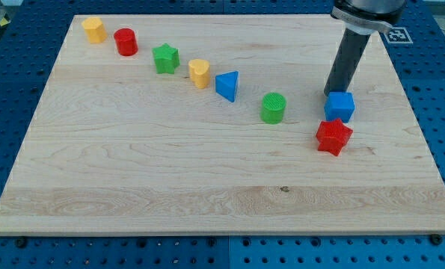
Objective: Place the blue cube in diagonal line with the other blocks
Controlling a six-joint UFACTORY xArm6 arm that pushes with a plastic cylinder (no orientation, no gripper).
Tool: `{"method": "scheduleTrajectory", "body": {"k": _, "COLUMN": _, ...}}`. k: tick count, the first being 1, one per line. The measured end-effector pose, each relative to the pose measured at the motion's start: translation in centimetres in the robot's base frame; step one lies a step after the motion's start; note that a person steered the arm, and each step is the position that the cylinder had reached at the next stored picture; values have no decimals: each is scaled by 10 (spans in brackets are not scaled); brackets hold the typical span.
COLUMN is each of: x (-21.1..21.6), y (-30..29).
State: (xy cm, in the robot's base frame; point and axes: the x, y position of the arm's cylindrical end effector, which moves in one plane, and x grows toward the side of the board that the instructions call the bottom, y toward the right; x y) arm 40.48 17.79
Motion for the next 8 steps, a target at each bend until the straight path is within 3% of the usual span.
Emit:
{"method": "scheduleTrajectory", "body": {"k": 1, "x": -28, "y": -13}}
{"method": "scheduleTrajectory", "body": {"k": 4, "x": 8, "y": -33}}
{"method": "scheduleTrajectory", "body": {"k": 7, "x": 49, "y": 39}}
{"method": "scheduleTrajectory", "body": {"k": 8, "x": 34, "y": 54}}
